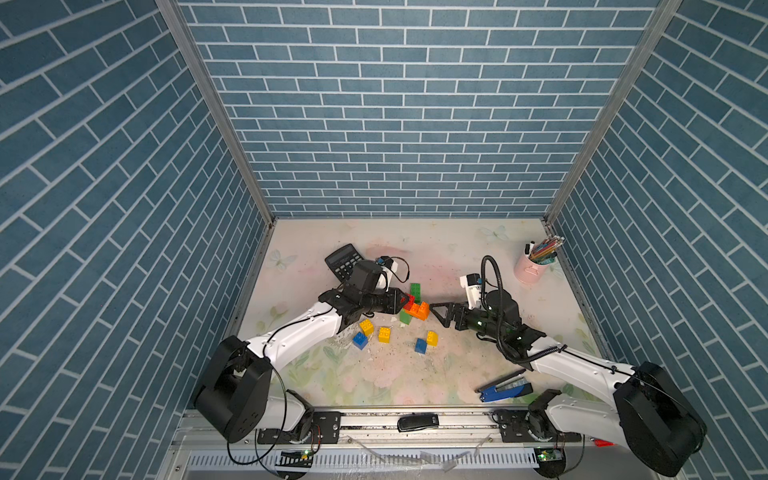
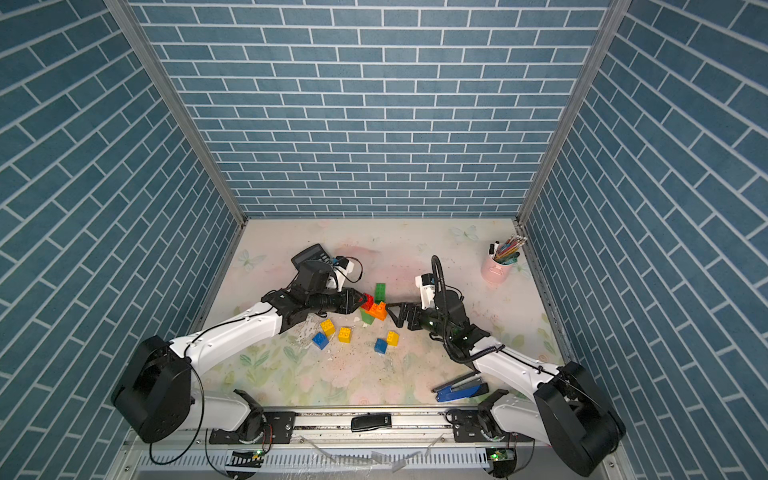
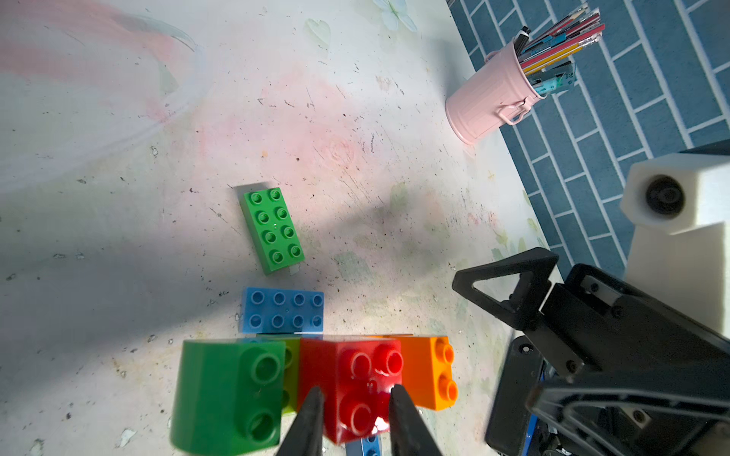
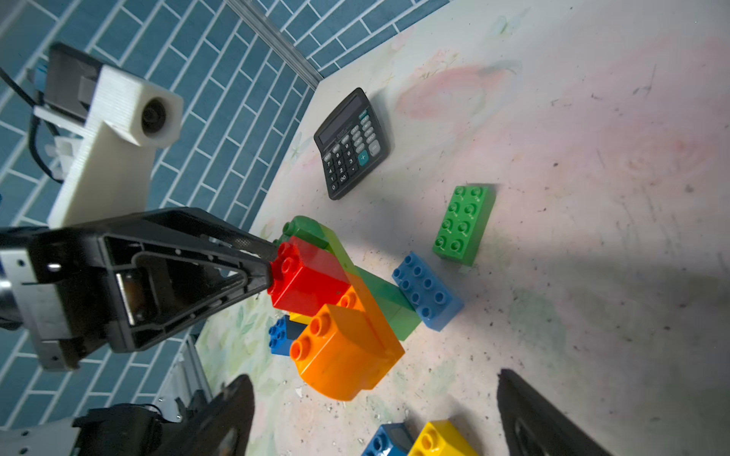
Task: Assemble a fork with lego
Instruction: Assemble the lego brick with the lego brick.
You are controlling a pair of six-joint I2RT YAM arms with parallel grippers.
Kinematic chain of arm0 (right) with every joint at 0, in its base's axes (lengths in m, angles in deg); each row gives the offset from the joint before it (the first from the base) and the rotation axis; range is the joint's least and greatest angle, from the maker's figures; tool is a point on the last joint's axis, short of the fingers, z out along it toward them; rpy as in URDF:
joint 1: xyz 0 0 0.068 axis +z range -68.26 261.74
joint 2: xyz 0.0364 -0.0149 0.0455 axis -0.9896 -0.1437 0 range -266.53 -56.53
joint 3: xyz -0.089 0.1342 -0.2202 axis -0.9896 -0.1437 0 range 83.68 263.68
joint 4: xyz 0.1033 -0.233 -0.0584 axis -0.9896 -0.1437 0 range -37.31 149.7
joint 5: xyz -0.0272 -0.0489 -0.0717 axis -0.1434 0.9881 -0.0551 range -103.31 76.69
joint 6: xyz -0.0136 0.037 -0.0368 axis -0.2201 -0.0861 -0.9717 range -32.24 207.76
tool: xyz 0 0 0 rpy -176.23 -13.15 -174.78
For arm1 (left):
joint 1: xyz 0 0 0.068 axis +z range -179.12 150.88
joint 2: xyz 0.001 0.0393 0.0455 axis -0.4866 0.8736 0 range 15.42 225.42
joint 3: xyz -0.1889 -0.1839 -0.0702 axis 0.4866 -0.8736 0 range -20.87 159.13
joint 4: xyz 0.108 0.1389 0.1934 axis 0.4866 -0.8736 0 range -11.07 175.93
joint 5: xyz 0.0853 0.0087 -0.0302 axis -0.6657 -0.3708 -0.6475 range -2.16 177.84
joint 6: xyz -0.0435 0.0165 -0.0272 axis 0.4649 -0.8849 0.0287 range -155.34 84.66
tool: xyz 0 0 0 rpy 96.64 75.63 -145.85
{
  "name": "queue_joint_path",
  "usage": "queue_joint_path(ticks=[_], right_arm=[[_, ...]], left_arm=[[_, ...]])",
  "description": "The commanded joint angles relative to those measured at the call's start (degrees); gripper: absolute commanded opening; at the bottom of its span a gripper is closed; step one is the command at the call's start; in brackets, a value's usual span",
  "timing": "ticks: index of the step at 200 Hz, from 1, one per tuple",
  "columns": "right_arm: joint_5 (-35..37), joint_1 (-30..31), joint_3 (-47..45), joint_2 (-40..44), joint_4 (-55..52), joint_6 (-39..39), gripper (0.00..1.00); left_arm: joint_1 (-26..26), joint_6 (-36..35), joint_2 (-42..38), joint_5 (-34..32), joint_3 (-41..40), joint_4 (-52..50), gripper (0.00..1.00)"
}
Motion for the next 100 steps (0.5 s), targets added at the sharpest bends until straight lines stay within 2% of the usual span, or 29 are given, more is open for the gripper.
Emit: queue_joint_path(ticks=[1,28,46,72,100], right_arm=[[-0.7,0.1,-1.2,-1.2,13.4,10.2,0.99],[0.7,0.1,-3.4,-4.7,20.4,18.3,0.99],[2.6,0.2,-4.6,-6.2,19.8,22.8,0.99],[3.9,0.3,-6.1,-7.9,21.6,25.6,0.99],[1.3,0.3,-5.8,-10.6,26.2,26.4,0.99]], left_arm=[[0.2,-0.3,-0.6,0.1,-1.2,-2.1,0.3],[0.2,-0.6,-0.7,0.1,-1.1,-2.2,0.3],[0.1,-0.6,-0.8,0.1,-1.1,-2.3,0.3],[0.2,-0.6,-0.8,0.1,-1.2,-2.2,0.3],[0.2,-0.7,-0.8,0.0,-1.2,-2.3,0.3]])
